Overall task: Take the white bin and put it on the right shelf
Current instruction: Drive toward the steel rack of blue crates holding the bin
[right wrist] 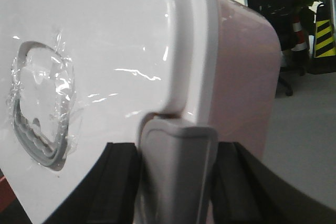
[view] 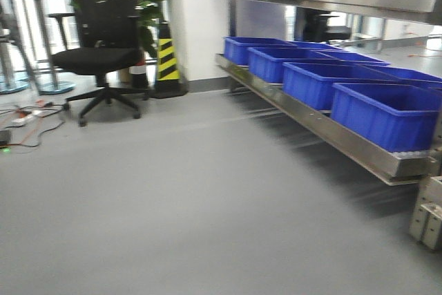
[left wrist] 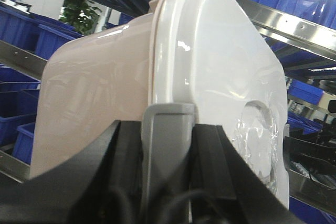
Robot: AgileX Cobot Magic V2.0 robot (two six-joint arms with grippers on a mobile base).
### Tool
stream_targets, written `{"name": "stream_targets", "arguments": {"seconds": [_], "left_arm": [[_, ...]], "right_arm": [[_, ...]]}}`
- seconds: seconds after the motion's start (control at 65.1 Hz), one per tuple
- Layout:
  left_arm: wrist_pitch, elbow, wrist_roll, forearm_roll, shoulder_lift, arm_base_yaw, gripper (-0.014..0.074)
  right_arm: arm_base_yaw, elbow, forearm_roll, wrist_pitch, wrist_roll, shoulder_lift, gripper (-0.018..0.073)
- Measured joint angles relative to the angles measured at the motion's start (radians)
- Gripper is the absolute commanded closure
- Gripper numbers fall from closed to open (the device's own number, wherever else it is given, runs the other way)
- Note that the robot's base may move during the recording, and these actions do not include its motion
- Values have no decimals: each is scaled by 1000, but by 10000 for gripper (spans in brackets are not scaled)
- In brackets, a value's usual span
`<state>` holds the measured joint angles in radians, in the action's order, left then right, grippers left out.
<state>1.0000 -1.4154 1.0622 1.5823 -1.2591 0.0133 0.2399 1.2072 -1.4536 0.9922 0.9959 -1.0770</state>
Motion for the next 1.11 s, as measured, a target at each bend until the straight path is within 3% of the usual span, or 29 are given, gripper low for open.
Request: {"name": "stream_targets", "arguments": {"seconds": [1.107], "left_arm": [[0,0,0,0,0,0,722]], "right_arm": [[0,0,0,0,0,0,440]]}}
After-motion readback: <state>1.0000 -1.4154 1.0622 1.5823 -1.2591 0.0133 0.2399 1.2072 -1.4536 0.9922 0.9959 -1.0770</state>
